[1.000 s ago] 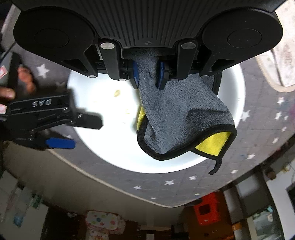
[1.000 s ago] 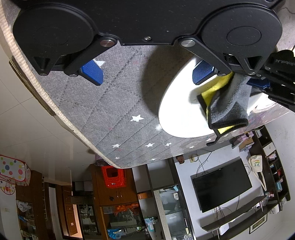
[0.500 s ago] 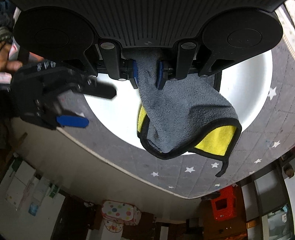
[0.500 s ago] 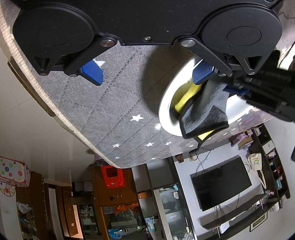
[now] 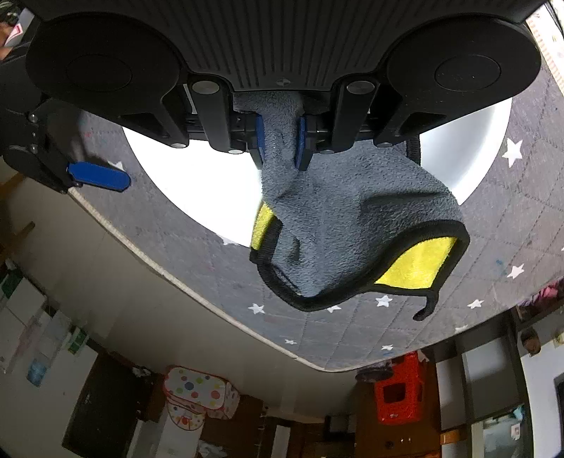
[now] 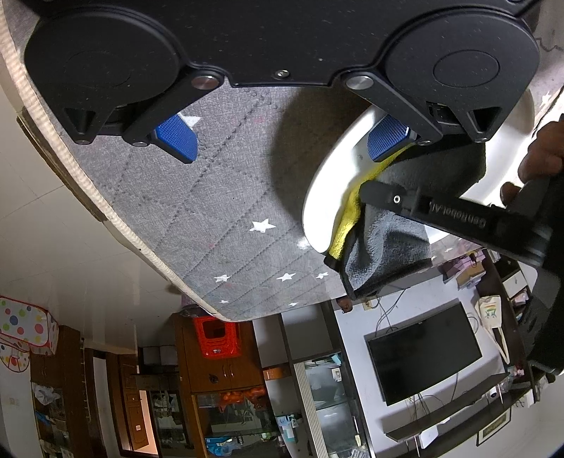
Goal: Clean bowl
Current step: 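Rub the grey side of the cloth around the bowl with the left gripper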
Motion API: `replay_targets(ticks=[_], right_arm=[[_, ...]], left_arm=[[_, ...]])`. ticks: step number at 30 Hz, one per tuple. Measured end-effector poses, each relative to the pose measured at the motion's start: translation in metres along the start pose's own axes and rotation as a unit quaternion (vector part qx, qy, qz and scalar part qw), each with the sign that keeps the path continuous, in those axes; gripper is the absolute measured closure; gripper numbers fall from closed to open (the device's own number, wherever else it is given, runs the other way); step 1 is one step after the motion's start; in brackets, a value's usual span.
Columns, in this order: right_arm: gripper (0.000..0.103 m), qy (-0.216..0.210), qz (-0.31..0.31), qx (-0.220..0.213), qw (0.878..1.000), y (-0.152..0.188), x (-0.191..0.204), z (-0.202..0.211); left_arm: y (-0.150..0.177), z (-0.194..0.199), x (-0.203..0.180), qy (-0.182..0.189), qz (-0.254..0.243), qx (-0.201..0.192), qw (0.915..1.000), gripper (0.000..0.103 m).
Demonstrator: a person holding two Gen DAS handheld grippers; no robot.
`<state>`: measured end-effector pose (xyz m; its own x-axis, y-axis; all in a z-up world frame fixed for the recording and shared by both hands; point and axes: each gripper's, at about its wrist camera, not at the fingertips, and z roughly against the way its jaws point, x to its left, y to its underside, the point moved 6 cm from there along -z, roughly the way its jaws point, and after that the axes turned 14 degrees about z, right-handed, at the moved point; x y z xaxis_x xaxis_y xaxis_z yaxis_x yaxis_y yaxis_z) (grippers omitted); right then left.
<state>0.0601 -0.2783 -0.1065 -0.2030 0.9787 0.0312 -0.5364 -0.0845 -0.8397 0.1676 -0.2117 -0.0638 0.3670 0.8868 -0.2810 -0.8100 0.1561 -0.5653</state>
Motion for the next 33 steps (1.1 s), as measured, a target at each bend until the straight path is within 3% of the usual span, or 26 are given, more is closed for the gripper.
replay_targets(ticks=[11, 23, 33], right_arm=[[0.0, 0.0, 0.0, 0.0, 1.0, 0.0, -0.001, 0.0], [0.0, 0.0, 0.0, 0.0, 1.0, 0.0, -0.001, 0.0], [0.0, 0.0, 0.0, 0.0, 1.0, -0.001, -0.002, 0.0]], left_arm=[[0.0, 0.01, 0.02, -0.042, 0.015, -0.018, 0.9988, 0.085], [0.02, 0.033, 0.033, -0.079, 0.015, -0.02, 0.9965, 0.085], [0.046, 0.047, 0.031, -0.077, 0.016, -0.018, 0.9968, 0.085]])
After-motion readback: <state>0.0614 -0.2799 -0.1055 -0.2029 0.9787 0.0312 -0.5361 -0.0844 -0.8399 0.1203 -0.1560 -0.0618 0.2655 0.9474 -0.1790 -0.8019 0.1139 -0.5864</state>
